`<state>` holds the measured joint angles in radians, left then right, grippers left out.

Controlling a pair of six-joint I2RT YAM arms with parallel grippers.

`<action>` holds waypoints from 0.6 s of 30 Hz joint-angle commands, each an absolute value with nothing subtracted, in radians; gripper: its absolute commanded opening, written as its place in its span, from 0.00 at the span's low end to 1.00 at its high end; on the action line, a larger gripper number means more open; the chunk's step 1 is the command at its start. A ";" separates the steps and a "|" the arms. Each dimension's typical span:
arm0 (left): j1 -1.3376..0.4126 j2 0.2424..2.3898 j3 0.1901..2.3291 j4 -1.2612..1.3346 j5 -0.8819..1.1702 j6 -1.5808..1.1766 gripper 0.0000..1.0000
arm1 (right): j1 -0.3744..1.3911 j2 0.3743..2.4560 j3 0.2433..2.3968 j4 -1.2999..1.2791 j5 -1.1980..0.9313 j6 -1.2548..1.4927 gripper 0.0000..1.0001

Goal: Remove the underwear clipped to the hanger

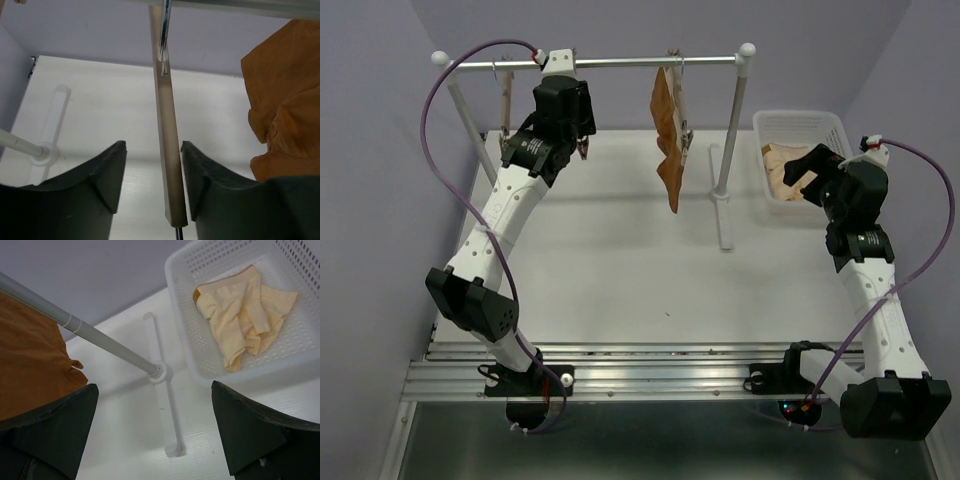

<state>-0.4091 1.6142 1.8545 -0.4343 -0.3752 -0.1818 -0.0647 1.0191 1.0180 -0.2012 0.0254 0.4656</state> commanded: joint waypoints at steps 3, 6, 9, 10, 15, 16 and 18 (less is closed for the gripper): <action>-0.407 1.611 1.916 -0.433 -0.393 -0.160 0.37 | -0.067 0.986 1.022 -0.175 0.023 0.443 1.00; -0.405 1.609 1.917 -0.426 -0.384 -0.155 0.19 | -0.067 0.989 1.022 -0.175 0.014 0.439 1.00; -0.407 1.603 1.917 -0.420 -0.380 -0.150 0.04 | -0.067 0.991 1.026 -0.173 0.009 0.437 1.00; -0.407 1.598 1.916 -0.417 -0.379 -0.150 0.00 | -0.067 0.991 1.026 -0.173 0.009 0.437 1.00; -0.407 1.554 1.890 -0.368 -0.359 -0.129 0.00 | -0.067 0.991 1.031 -0.173 -0.046 0.433 1.00; -0.407 1.536 1.879 -0.354 -0.353 -0.127 0.00 | -0.067 0.989 1.031 -0.173 -0.046 0.433 1.00; -0.407 1.514 1.862 -0.338 -0.348 -0.121 0.00 | -0.067 0.988 1.029 -0.172 -0.045 0.433 1.00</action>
<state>-0.4095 1.6169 1.8591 -0.4404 -0.3584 -0.1501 -0.0647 1.0069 1.0180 -0.2016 -0.0193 0.4484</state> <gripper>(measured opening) 0.248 0.998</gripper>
